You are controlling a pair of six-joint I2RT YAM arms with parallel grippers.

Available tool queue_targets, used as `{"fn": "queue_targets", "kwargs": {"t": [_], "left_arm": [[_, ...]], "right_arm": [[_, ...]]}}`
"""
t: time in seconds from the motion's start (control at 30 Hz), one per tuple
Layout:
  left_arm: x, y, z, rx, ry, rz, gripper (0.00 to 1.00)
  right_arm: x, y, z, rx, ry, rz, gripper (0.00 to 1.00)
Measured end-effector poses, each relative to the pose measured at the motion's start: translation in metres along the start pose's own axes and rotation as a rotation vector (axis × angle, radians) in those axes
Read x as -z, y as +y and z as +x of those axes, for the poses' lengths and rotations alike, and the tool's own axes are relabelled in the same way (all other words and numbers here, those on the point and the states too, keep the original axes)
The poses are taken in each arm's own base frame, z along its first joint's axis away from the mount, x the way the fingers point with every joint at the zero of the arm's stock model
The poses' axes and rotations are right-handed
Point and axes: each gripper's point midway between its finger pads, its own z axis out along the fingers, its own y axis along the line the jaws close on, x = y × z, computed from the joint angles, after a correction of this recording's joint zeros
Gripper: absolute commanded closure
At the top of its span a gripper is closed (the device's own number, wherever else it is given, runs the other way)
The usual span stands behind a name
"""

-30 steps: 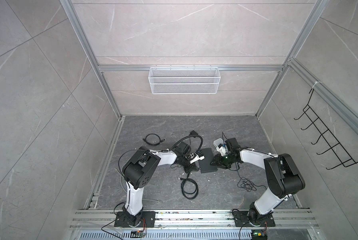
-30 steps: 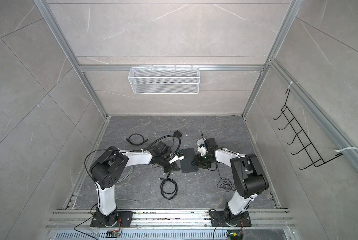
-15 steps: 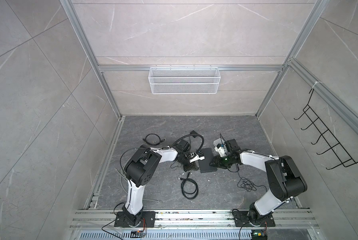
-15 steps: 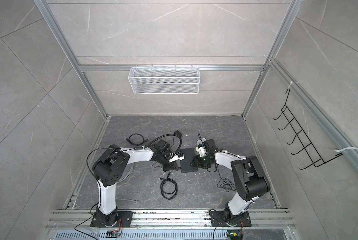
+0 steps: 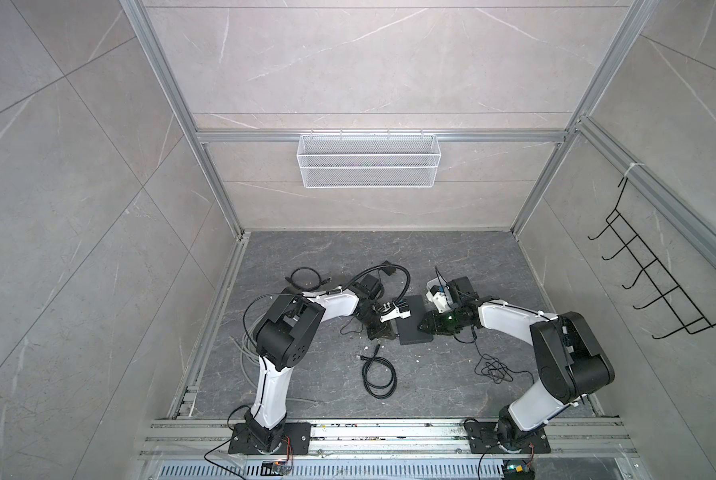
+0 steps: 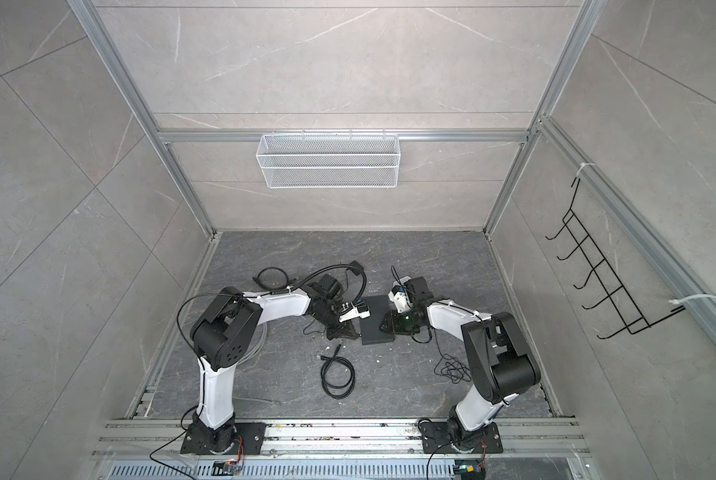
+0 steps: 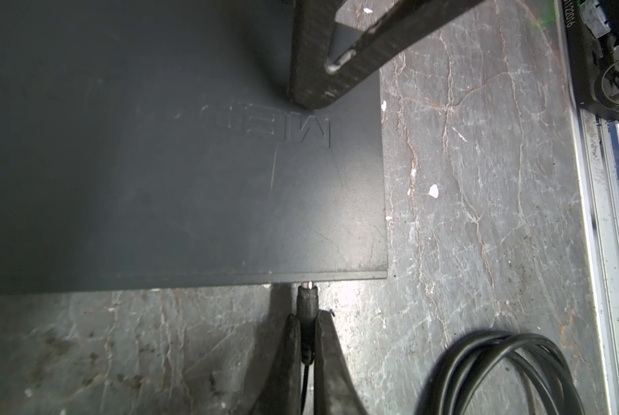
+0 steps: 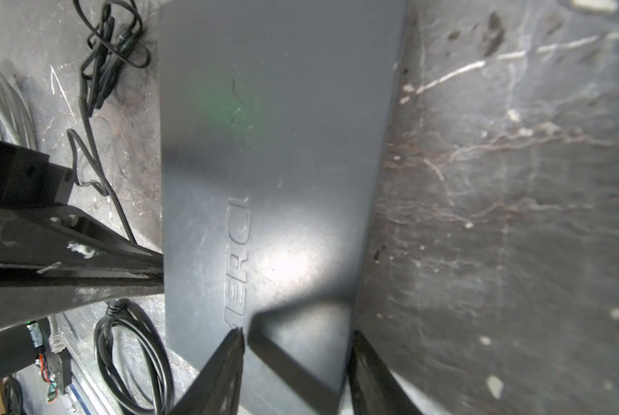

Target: Insert the plug into the switch port

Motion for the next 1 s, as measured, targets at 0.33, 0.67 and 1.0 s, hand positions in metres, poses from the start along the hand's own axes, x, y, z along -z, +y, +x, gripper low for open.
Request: {"fn": "queue_targets", "kwargs": {"t": [0.33,0.67,1.0], "left_arm": [[0.0007,-0.0004,0.0029,0.021,0.021,0.009,1.00],[-0.0013,0.0005,0.0044,0.125,-0.001,0.007,1.00],[-0.0003,-0.0023,0.0018,0.202,-0.024,0.033,1.00]], "right_arm": [[-0.0068,0.0010,-0.0080,0.031,0.045,0.050,0.56],[-0.0075,0.0011,-0.0073,0.025,0.055,0.051,0.57],[-0.0063,0.0025,-0.0061,0.054,0.000,0.032,0.58]]}}
